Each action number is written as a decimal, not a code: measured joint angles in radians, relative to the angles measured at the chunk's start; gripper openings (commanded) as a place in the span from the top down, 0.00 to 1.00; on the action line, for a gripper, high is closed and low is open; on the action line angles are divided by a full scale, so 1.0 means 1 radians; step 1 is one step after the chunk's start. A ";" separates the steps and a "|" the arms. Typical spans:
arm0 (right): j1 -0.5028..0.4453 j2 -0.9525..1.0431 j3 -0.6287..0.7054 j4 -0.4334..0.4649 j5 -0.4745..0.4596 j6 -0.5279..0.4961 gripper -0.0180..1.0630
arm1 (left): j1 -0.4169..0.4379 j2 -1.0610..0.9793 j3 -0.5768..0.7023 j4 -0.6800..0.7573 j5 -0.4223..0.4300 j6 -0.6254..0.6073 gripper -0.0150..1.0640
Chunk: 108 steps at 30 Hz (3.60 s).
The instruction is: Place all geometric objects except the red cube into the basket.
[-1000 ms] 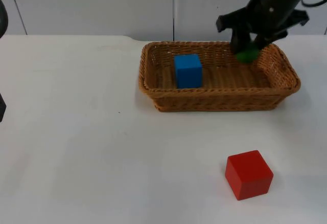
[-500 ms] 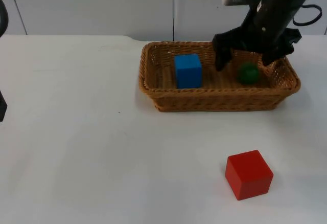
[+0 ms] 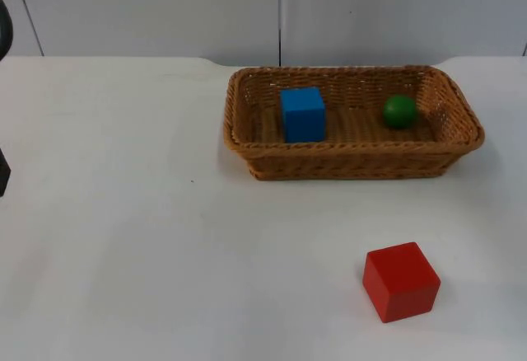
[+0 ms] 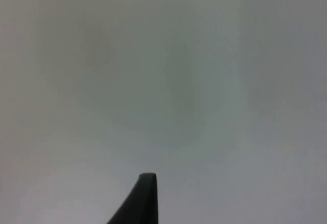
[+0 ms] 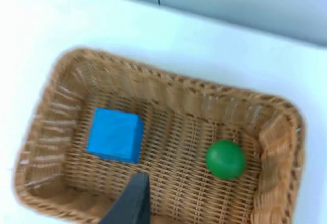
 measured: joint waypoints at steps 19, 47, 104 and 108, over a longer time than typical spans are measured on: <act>0.140 -0.751 0.578 0.000 -0.129 -0.008 0.01 | 0.000 -0.427 0.000 0.000 0.001 0.034 0.01; 0.151 -1.751 1.258 0.000 -0.094 -0.041 0.01 | 0.000 -1.089 0.202 -0.081 0.142 0.224 0.01; 0.151 -1.903 1.357 -0.002 0.141 -0.078 0.01 | 0.000 -1.103 0.238 -0.087 0.191 0.225 0.01; 0.108 -1.903 1.357 -0.002 0.141 -0.078 0.01 | 0.000 -1.103 0.238 -0.087 0.191 0.225 0.01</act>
